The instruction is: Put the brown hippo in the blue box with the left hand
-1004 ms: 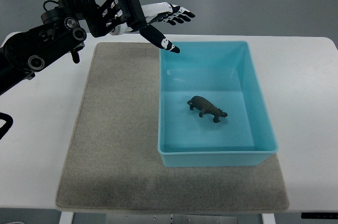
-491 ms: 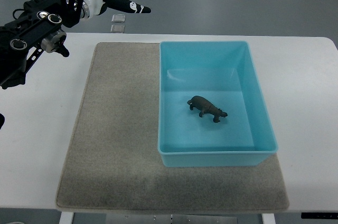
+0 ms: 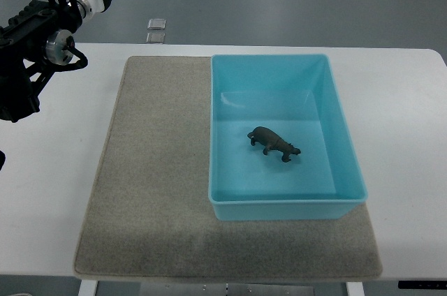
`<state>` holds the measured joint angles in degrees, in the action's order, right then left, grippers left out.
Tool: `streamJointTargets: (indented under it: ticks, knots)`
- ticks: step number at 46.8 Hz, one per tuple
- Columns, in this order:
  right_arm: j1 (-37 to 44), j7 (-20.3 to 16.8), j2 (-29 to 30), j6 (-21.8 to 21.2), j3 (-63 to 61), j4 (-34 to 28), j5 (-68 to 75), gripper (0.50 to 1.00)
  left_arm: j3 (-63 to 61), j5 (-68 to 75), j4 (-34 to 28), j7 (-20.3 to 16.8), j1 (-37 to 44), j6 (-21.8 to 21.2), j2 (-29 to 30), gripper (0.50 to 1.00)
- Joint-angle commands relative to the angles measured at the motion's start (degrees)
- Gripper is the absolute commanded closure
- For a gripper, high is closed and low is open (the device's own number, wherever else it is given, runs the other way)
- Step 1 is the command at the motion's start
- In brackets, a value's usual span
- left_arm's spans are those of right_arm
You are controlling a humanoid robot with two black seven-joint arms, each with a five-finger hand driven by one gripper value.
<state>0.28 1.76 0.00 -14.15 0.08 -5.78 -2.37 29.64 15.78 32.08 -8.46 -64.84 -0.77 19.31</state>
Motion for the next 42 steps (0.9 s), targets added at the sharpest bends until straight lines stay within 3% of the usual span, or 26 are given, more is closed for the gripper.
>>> streamJointTargets:
  ticks: [1, 18, 28, 42]
  knots:
    - [0.07, 0.00, 0.00, 0.00, 0.00, -0.02, 0.00, 0.564, -0.02, -3.90, -1.05, 0.11, 0.07, -1.34, -0.41, 0.504]
    - [-0.02, 0.00, 0.00, 0.00, 0.00, -0.02, 0.00, 0.564, 0.25, -17.43, -2.55, 0.29, 1.39, -0.29, -1.47, 0.501]
    - [-0.02, 0.00, 0.00, 0.00, 0.00, -0.02, 0.00, 0.564, 0.33, -26.85, -2.29, 0.02, 2.35, 4.46, -3.31, 0.501]
    - [0.07, 0.00, 0.00, 0.00, 0.00, -0.02, 0.00, 0.564, 3.58, -28.87, -2.64, -1.47, 5.16, 12.19, -4.89, 0.501]
